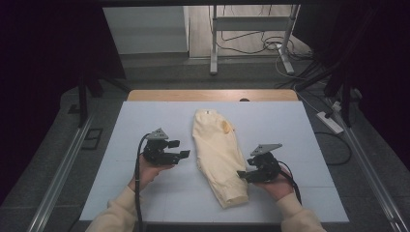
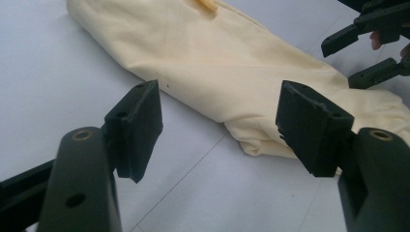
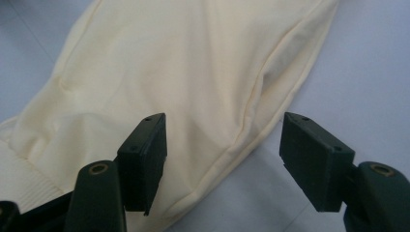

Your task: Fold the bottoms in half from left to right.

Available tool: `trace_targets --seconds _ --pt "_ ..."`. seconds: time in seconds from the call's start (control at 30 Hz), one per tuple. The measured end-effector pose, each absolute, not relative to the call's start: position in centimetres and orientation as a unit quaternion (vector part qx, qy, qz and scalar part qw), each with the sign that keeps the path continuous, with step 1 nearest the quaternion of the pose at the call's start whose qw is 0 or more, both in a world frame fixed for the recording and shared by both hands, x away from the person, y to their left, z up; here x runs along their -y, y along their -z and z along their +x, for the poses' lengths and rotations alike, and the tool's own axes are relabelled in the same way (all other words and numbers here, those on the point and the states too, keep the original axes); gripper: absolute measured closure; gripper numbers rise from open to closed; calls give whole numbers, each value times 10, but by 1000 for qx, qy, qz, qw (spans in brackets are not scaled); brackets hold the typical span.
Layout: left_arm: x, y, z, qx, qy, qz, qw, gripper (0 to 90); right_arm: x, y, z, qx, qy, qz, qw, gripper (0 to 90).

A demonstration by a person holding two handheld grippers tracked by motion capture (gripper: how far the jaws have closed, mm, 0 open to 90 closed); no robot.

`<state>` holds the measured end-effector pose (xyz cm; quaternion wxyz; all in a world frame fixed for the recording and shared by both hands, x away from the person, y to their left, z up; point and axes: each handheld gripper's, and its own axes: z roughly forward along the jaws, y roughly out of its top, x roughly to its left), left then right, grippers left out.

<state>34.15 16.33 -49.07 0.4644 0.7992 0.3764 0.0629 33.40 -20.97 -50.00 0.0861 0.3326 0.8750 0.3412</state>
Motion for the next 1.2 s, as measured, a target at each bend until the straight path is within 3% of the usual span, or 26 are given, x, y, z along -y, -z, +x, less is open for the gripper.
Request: trace_targets --seconds 0.57,0.83,1.0,1.2 --pt "-165 491 342 -376 -65 801 461 318 203 514 335 -887 -313 336 58 339" --pt "-166 491 342 -379 -67 800 461 317 199 513 326 -894 -316 316 26 613" --pt "-167 491 343 -379 -66 800 459 317 199 513 325 -893 -322 314 5 706" --pt "-168 491 343 -380 -67 800 460 317 192 514 320 -896 -328 299 -6 747"
